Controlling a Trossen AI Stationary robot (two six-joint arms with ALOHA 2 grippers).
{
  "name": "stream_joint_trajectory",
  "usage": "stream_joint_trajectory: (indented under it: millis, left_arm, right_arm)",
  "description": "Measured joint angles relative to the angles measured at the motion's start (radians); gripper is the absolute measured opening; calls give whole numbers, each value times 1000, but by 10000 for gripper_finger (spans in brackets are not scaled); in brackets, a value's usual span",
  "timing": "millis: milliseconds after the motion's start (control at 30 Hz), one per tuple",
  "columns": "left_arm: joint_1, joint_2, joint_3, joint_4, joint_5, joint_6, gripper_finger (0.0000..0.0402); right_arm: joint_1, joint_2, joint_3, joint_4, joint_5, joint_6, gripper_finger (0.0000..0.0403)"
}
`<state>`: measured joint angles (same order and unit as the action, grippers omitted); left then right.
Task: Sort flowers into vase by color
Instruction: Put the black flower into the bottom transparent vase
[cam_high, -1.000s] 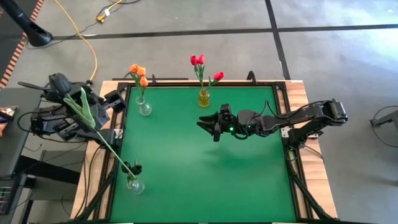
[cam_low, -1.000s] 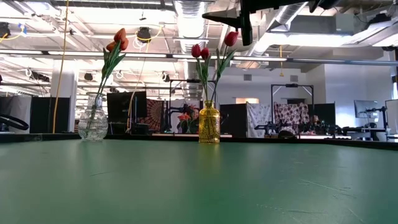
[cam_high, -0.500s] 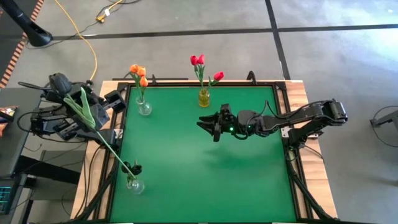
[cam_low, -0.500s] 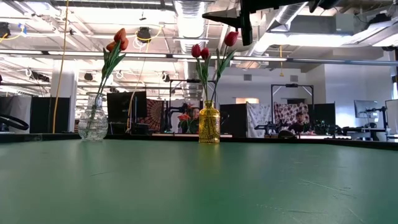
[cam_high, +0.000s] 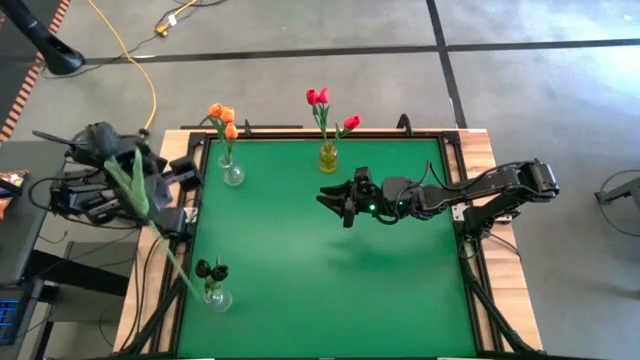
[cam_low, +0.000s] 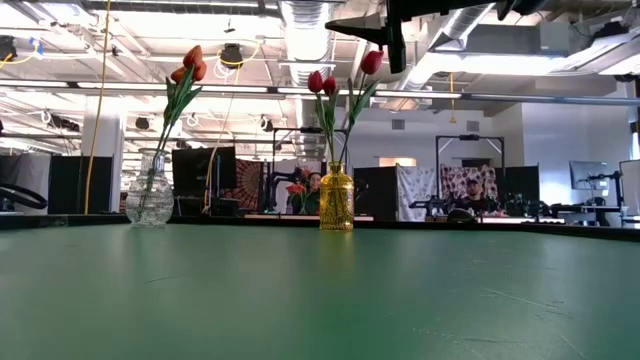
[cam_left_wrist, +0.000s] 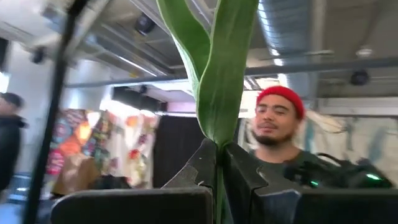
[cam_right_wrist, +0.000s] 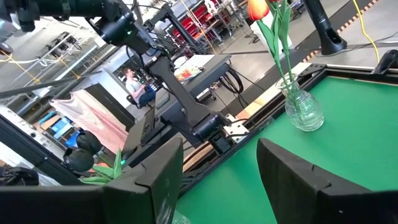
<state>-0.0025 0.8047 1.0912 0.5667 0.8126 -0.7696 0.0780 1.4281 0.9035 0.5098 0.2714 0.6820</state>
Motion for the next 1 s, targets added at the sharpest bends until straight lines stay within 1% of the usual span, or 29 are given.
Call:
stream_joint_trajectory:
  millis: [67,133,200,267,333,400,500,700,800,900,967,1000]
  left_arm:
    - [-35,0,0,-12,29,-4,0]
    - [-76,-2,0,-73,78,5,0]
    - [-112,-17,0,-197,127,58,0]
    - [-147,-36,0,-379,140,167,0]
    - [-176,-60,0,-579,106,306,0]
    - [-199,-86,0,-756,36,432,0]
    - [-236,-122,0,-913,-63,545,0]
    - [-299,-219,-1,-989,-147,616,0]
    - [-312,-295,-29,-1017,-225,634,0]
    - [-313,-365,-125,-938,-267,599,0]
    - [-313,-398,-214,-845,-261,551,0]
    - [-313,-412,-259,-792,-241,521,0]
  right_arm:
    - [0,0,0,0,0,3,230]
    - [0,0,0,0,0,16,230]
    - [0,0,0,0,0,25,230]
    - [0,0,0,0,0,25,230]
    - [0,0,0,0,0,28,230]
    - [0,0,0,0,0,40,230]
    - [0,0,0,0,0,52,230]
    - [11,0,0,0,46,58,230]
    - [14,0,0,-1,48,77,230]
    - [14,0,0,-1,49,78,230]
    - [14,0,0,-1,50,78,230]
    - [14,0,0,-1,56,78,230]
